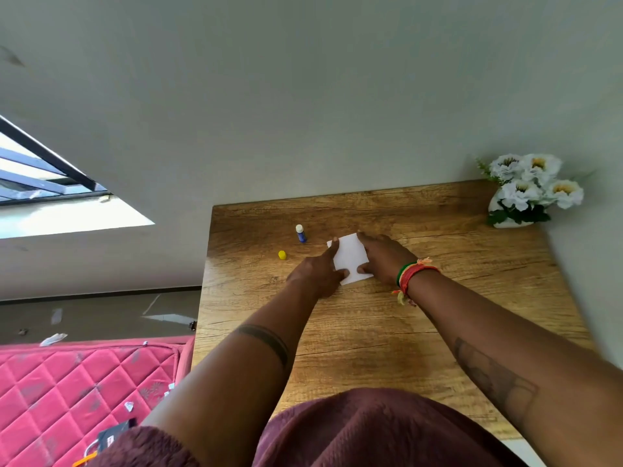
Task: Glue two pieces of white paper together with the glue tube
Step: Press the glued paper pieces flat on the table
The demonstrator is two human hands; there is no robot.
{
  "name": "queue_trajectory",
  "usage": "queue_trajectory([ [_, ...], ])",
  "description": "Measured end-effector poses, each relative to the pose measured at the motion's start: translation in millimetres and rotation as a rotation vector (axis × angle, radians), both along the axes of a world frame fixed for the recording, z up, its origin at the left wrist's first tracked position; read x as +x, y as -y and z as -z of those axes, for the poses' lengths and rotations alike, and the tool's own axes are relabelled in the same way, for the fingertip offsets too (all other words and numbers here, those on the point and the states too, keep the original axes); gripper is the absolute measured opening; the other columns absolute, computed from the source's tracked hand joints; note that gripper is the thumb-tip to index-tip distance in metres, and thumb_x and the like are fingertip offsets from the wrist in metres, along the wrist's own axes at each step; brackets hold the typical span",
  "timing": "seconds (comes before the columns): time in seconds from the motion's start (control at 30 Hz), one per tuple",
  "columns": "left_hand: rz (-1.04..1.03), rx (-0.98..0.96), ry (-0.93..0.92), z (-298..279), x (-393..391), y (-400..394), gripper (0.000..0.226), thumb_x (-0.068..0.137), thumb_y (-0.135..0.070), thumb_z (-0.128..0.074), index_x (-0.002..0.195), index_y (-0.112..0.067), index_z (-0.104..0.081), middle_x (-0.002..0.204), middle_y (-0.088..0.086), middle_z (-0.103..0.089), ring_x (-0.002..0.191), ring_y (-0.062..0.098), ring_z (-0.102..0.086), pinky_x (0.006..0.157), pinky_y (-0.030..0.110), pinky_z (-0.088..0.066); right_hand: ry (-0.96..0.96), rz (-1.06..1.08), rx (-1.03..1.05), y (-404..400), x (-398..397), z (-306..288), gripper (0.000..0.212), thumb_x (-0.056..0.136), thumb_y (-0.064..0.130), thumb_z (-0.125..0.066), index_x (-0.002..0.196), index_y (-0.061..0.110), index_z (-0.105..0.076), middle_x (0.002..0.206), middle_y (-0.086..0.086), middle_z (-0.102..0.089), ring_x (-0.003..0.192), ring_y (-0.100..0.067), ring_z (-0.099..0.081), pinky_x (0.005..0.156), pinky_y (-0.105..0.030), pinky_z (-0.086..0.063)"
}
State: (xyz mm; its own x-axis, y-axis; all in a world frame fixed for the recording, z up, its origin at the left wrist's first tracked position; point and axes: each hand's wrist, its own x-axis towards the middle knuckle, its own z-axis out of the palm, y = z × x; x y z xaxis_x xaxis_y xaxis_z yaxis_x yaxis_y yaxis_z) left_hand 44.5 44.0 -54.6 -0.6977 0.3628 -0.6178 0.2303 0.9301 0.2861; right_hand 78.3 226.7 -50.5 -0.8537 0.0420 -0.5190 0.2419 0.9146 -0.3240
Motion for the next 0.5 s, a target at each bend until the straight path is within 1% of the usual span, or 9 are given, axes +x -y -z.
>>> queue_trajectory([
  [0.07,0.008,-0.008,-0.055,4.1,2.4,-0.7,0.074,0.101,-0.062,-0.038,0.160,-0.046,0.003,0.153,0.013,-0.049,0.126,0.038,-0.056,0.090,0.046,-0.049,-0.057,0.079,-0.093,-2.9,0.1,-0.2,0.074,0.095,0.037,-0.063,0.158,0.023,-0.027,0.157,-0.008,-0.040,0.138,-0.030,-0.044,0.110,-0.039,-0.041],
  [0.13,-0.046,0.016,-0.084,4.3,7.6,-1.4,0.075,0.102,-0.057,-0.043,0.161,-0.045,0.001,0.141,0.016,-0.058,0.121,0.037,-0.059,0.081,0.044,-0.046,-0.122,0.231,-0.216,-4.3,-1.8,-1.1,0.054,0.098,0.036,-0.057,0.149,0.027,-0.044,0.148,-0.001,-0.053,0.128,-0.026,-0.054,0.101,-0.036,-0.047],
  [0.17,-0.060,0.024,-0.093,3.4,9.6,-0.9,0.076,0.103,-0.055,-0.045,0.161,-0.045,0.002,0.137,0.017,-0.061,0.119,0.036,-0.060,0.080,0.044,-0.046,-0.141,0.296,-0.250,-4.2,-3.4,-1.1,0.047,0.098,0.037,-0.057,0.143,0.027,-0.051,0.140,0.002,-0.059,0.120,-0.025,-0.059,0.094,-0.035,-0.049],
  [0.23,-0.050,0.028,-0.090,0.6,10.5,-0.8,0.078,0.103,-0.054,-0.047,0.161,-0.043,0.003,0.135,0.018,-0.062,0.118,0.035,-0.061,0.080,0.043,-0.047,-0.151,0.386,-0.248,-4.0,-7.8,-0.6,0.039,0.095,0.040,-0.060,0.130,0.023,-0.053,0.119,0.003,-0.064,0.106,-0.026,-0.064,0.084,-0.035,-0.051],
  [0.3,-0.044,0.018,-0.084,-0.5,8.5,-1.0,0.079,0.103,-0.052,-0.048,0.161,-0.042,0.004,0.133,0.017,-0.063,0.117,0.035,-0.062,0.079,0.042,-0.046,-0.146,0.459,-0.227,-2.0,-14.0,1.4,0.042,0.093,0.045,-0.061,0.124,0.019,-0.050,0.113,-0.001,-0.067,0.101,-0.029,-0.065,0.082,-0.037,-0.053],
  [0.37,-0.044,0.012,-0.078,-1.0,7.8,-2.1,0.080,0.103,-0.052,-0.048,0.161,-0.042,0.006,0.131,0.018,-0.064,0.115,0.035,-0.062,0.078,0.042,-0.047,-0.114,0.504,-0.193,0.8,-20.6,2.7,0.053,0.092,0.048,-0.061,0.130,0.014,-0.047,0.117,-0.010,-0.068,0.103,-0.034,-0.066,0.079,-0.036,-0.052],
  [0.43,-0.031,0.004,-0.069,-1.0,8.2,-3.2,0.081,0.103,-0.052,-0.048,0.161,-0.041,0.007,0.130,0.019,-0.064,0.114,0.035,-0.063,0.078,0.042,-0.047,-0.079,0.482,-0.114,3.6,-26.3,1.4,0.058,0.092,0.046,-0.063,0.133,0.009,-0.046,0.123,-0.016,-0.066,0.107,-0.038,-0.064,0.075,-0.035,-0.048],
  [0.5,-0.030,-0.004,-0.065,-1.8,8.1,-3.6,0.081,0.103,-0.052,-0.047,0.161,-0.041,0.008,0.129,0.019,-0.064,0.113,0.034,-0.063,0.077,0.042,-0.046,-0.069,0.430,-0.049,5.8,-28.4,-2.0,0.056,0.092,0.042,-0.066,0.131,0.006,-0.046,0.124,-0.018,-0.065,0.109,-0.039,-0.064,0.074,-0.036,-0.045],
])
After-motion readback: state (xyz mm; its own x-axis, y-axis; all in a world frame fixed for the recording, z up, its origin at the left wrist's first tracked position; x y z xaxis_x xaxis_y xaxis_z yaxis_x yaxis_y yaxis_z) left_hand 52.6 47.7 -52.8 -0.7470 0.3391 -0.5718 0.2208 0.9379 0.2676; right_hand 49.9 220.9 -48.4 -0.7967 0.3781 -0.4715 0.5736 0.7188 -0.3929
